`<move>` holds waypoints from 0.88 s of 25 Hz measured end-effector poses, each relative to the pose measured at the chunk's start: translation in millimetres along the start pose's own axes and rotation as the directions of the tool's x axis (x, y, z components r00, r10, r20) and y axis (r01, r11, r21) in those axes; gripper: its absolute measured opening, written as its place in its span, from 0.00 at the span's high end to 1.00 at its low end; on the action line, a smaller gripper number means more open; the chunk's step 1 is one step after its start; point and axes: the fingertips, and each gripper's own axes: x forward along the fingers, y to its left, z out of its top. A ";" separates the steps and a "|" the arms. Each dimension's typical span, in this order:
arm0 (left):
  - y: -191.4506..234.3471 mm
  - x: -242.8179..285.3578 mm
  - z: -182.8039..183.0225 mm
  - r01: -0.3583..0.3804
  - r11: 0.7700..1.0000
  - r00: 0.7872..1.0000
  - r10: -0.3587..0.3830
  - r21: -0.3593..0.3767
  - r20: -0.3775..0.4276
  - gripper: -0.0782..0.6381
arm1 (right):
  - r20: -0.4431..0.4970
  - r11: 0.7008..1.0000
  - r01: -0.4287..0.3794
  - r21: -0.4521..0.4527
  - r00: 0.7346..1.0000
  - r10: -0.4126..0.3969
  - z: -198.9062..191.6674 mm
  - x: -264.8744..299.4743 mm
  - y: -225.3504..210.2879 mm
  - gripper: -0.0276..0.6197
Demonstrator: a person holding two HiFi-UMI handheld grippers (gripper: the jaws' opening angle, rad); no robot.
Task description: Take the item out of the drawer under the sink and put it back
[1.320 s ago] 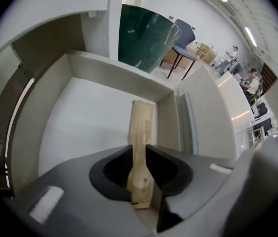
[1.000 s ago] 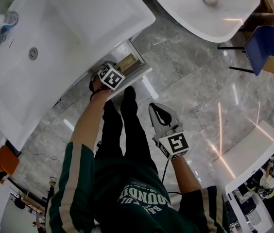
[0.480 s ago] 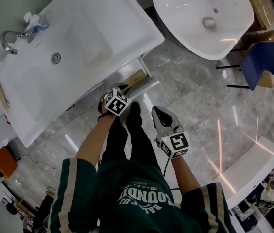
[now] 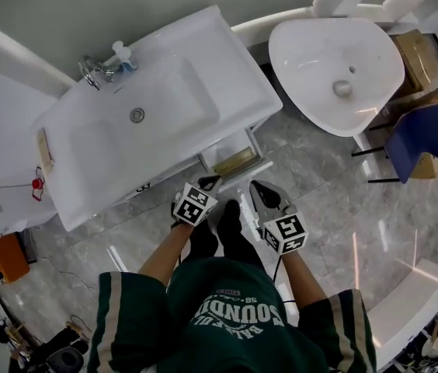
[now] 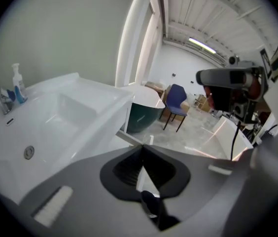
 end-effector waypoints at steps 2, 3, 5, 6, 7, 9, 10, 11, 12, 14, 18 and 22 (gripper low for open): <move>8.3 -25.8 3.9 -0.044 0.999 0.998 0.045 -0.004 0.051 0.82 | 0.017 0.999 -0.033 -0.031 0.999 0.033 19.8 8.0 13.2 0.95; 12.7 -40.3 7.4 -0.068 0.998 0.995 0.069 -0.013 0.079 0.82 | 0.031 0.998 -0.049 -0.048 0.998 0.050 29.7 12.3 19.3 0.95; 19.6 -72.4 17.7 -0.109 0.993 0.984 0.114 -0.041 0.139 0.82 | 0.057 0.994 -0.078 -0.081 0.995 0.083 49.9 19.3 32.3 0.95; 24.3 -89.1 23.7 -0.130 0.990 0.976 0.137 -0.052 0.171 0.82 | 0.070 0.991 -0.093 -0.099 0.993 0.100 60.9 23.1 39.6 0.95; 29.9 -106.1 28.8 -0.153 0.986 0.965 0.163 -0.062 0.204 0.82 | 0.083 0.987 -0.107 -0.118 0.990 0.118 71.7 27.1 47.6 0.95; 42.0 -140.8 35.7 -0.200 0.976 0.940 0.215 -0.083 0.267 0.82 | 0.106 0.979 -0.134 -0.157 0.983 0.151 91.3 34.9 64.1 0.95; 48.6 -158.2 38.3 -0.223 0.970 0.924 0.241 -0.096 0.296 0.82 | 0.116 0.974 -0.144 -0.174 0.979 0.165 100.3 38.5 71.6 0.95; 56.0 -175.6 40.9 -0.247 0.962 0.906 0.271 -0.112 0.325 0.82 | 0.127 0.970 -0.153 -0.189 0.976 0.179 109.5 42.1 78.5 0.95; 63.9 -193.5 43.6 -0.273 0.953 0.887 0.302 -0.131 0.350 0.82 | 0.138 0.966 -0.163 -0.202 0.972 0.192 119.0 46.0 85.1 0.95; 78.5 -229.7 49.4 -0.323 0.931 0.842 0.365 -0.169 0.397 0.82 | 0.159 0.956 -0.182 -0.228 0.962 0.221 137.9 53.6 99.2 0.95; 95.3 -296.0 67.7 -0.404 0.890 0.745 0.455 -0.212 0.489 0.82 | 0.196 0.934 -0.219 -0.284 0.940 0.280 172.5 64.0 126.5 0.95; 101.0 -340.5 84.9 -0.450 0.866 0.676 0.490 -0.219 0.550 0.82 | 0.225 0.918 -0.237 -0.317 0.922 0.316 196.4 68.5 145.5 0.95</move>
